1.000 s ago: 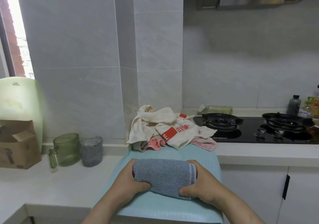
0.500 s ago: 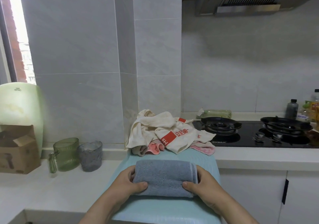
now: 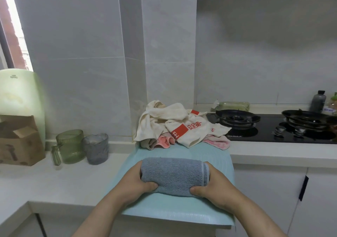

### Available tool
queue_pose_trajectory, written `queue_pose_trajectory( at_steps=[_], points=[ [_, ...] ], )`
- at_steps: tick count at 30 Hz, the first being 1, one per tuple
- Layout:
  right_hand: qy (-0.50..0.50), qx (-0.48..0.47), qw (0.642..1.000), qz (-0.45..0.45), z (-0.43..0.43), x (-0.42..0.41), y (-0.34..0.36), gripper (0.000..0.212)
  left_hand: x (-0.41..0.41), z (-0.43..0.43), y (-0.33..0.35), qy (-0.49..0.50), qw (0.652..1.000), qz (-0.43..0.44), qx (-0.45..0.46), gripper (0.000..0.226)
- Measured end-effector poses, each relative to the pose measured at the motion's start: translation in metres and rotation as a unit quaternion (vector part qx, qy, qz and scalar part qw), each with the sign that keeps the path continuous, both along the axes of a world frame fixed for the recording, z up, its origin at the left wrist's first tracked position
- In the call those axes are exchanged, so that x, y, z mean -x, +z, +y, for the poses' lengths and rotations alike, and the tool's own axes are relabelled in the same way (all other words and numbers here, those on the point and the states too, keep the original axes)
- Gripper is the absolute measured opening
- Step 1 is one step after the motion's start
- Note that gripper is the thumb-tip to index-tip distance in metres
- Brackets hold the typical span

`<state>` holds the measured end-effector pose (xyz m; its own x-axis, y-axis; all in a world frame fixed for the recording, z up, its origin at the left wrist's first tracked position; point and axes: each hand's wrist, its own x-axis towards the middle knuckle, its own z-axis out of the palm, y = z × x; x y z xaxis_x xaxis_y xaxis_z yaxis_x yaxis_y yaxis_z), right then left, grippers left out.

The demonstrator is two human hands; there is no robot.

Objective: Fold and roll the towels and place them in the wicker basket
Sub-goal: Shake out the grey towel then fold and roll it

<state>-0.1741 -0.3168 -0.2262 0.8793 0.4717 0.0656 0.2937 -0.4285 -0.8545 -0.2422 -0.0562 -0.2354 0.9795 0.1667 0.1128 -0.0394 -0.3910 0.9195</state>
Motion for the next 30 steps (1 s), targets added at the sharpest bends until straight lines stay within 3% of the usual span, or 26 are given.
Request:
queue_pose_trajectory(
  at_steps=[5, 13, 17, 24, 30],
  points=[
    [-0.006, -0.050, 0.999, 0.004, 0.003, -0.005, -0.004, 0.047, -0.003, 0.004, -0.001, 0.026, 0.999, 0.006, 0.022, 0.063],
    [-0.020, -0.084, 0.996, 0.002, 0.002, -0.018, -0.009, 0.040, -0.006, 0.002, -0.001, 0.043, 0.997, 0.002, 0.058, 0.043],
    [-0.012, -0.082, 0.997, 0.002, -0.001, -0.023, -0.014, 0.043, -0.006, 0.005, -0.006, 0.047, 0.995, -0.003, 0.088, 0.048],
    [0.018, -0.064, 0.991, 0.119, -0.002, -0.031, -0.002, 0.051, -0.007, 0.004, 0.006, 0.050, 0.990, 0.045, 0.127, 0.054],
    [0.034, -0.026, 0.976, 0.212, -0.006, -0.032, 0.055, 0.057, -0.014, -0.004, 0.057, 0.053, 0.979, 0.106, 0.165, 0.058]
  ],
)
